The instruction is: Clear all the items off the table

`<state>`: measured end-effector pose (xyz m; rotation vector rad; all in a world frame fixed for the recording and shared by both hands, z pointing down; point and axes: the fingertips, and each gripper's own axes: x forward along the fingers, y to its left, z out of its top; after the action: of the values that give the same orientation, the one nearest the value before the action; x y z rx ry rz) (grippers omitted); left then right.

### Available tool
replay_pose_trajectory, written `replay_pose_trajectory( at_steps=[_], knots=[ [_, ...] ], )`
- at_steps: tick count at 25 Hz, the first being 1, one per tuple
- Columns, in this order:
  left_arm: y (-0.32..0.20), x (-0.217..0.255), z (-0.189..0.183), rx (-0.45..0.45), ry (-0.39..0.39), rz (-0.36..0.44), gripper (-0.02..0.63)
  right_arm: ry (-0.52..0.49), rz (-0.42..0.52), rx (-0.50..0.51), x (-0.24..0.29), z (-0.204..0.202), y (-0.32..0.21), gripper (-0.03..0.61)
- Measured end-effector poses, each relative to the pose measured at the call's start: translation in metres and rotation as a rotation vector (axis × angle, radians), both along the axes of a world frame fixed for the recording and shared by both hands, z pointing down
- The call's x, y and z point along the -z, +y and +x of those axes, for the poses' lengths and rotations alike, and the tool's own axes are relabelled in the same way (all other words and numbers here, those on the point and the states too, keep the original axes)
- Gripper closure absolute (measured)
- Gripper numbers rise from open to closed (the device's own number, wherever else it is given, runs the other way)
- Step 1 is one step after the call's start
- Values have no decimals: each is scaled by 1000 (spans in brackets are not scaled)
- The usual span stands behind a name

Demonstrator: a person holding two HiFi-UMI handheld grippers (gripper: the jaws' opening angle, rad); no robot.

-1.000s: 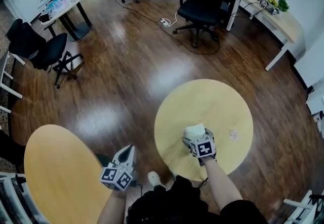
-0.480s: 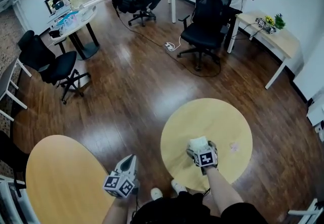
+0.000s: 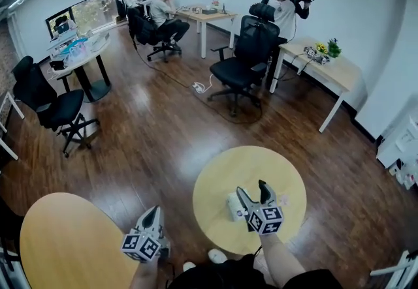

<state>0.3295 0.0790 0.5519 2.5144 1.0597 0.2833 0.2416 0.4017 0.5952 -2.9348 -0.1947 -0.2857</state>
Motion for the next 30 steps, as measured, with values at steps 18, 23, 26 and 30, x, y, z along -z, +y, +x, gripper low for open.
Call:
replay_pose_trajectory(
  at_steps=[18, 23, 26, 30],
  knots=[
    [-27, 38, 26, 58, 195, -28, 623, 312, -144, 26, 122, -12, -29, 577],
    [-29, 41, 32, 59, 210, -31, 623, 340, -145, 15, 131, -6, -29, 577],
    [-30, 48, 32, 57, 220, -30, 623, 338, -145, 12, 132, -3, -32, 577],
    [-30, 51, 34, 53, 233, -21, 623, 329, -141, 12, 134, 1, -30, 577]
  ],
)
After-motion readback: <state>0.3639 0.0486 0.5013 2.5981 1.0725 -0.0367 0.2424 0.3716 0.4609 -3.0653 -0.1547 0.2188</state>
